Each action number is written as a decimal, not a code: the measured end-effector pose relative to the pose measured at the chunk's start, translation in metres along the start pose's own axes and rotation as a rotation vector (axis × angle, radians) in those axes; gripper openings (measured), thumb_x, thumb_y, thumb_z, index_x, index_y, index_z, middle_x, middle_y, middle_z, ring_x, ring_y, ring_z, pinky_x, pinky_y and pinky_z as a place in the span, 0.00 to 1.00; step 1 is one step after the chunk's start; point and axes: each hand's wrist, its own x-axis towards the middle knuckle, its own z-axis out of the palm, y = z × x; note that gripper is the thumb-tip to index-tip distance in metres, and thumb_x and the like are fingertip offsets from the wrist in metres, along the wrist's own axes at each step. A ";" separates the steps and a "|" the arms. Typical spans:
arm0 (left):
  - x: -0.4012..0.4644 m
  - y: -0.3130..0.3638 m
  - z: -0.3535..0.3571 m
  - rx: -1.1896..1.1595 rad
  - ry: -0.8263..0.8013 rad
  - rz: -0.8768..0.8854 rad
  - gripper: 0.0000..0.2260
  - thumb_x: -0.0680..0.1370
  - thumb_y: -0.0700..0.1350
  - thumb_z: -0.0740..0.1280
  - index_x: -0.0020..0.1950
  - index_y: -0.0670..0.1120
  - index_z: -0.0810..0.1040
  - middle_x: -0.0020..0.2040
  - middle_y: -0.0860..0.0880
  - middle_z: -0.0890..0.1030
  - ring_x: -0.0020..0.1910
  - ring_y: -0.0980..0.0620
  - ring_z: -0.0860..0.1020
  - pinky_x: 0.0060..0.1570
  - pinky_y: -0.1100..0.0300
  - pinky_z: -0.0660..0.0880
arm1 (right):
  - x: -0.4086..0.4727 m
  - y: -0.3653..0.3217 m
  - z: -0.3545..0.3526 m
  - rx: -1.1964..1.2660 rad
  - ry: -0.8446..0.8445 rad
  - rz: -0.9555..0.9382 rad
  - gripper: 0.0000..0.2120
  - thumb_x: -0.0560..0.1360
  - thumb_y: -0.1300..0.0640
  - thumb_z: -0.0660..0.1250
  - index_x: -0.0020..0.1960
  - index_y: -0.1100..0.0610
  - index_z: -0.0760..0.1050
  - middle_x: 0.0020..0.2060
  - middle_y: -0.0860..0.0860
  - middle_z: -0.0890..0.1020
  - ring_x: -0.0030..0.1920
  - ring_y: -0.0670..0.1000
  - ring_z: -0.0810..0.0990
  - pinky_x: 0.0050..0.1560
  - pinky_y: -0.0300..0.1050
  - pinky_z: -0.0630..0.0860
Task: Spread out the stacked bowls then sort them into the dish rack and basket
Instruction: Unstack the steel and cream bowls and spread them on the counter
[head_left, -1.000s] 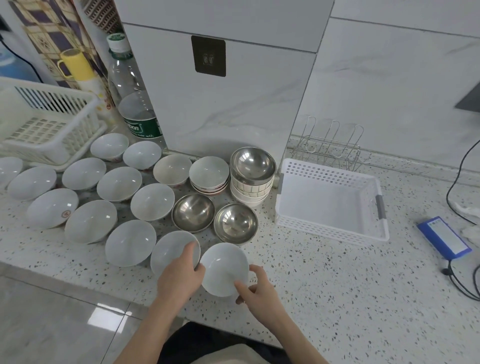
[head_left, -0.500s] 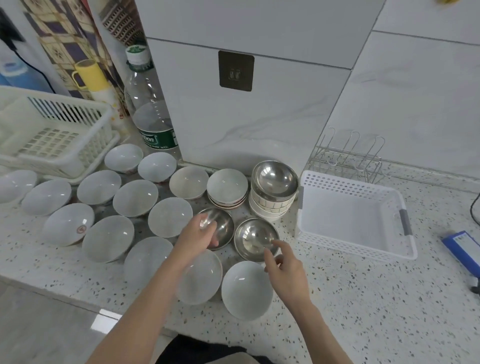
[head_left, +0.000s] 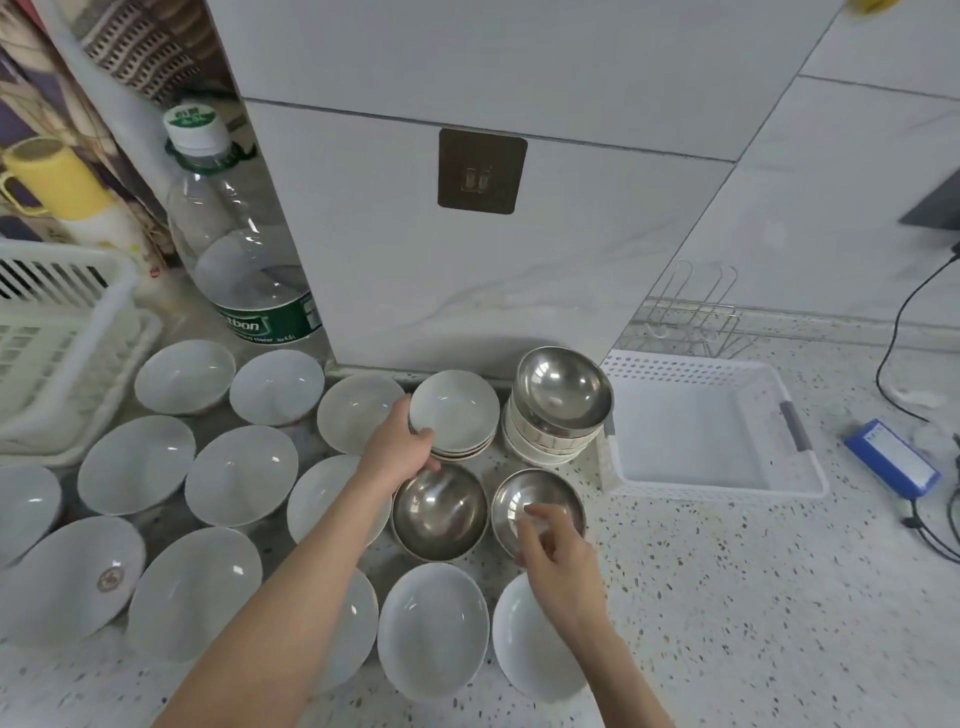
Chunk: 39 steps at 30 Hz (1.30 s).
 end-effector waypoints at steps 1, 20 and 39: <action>0.001 -0.002 -0.001 -0.007 0.002 0.023 0.16 0.78 0.41 0.60 0.65 0.54 0.69 0.42 0.54 0.82 0.30 0.55 0.84 0.35 0.58 0.73 | 0.000 0.000 0.002 -0.008 0.002 0.008 0.09 0.78 0.44 0.61 0.57 0.42 0.74 0.34 0.49 0.84 0.37 0.45 0.82 0.43 0.44 0.79; -0.020 -0.006 -0.040 -0.317 -0.040 0.084 0.30 0.76 0.33 0.59 0.70 0.62 0.66 0.27 0.46 0.81 0.29 0.47 0.82 0.19 0.66 0.66 | 0.031 -0.046 0.034 -0.044 0.021 0.057 0.09 0.79 0.56 0.60 0.43 0.50 0.77 0.31 0.49 0.80 0.32 0.49 0.76 0.34 0.36 0.70; -0.092 -0.079 -0.078 -0.751 0.049 -0.180 0.25 0.79 0.30 0.61 0.62 0.61 0.71 0.51 0.41 0.80 0.34 0.50 0.85 0.18 0.67 0.62 | 0.092 -0.093 0.068 -0.158 0.078 0.269 0.03 0.78 0.65 0.57 0.49 0.65 0.69 0.45 0.59 0.75 0.43 0.55 0.73 0.41 0.42 0.67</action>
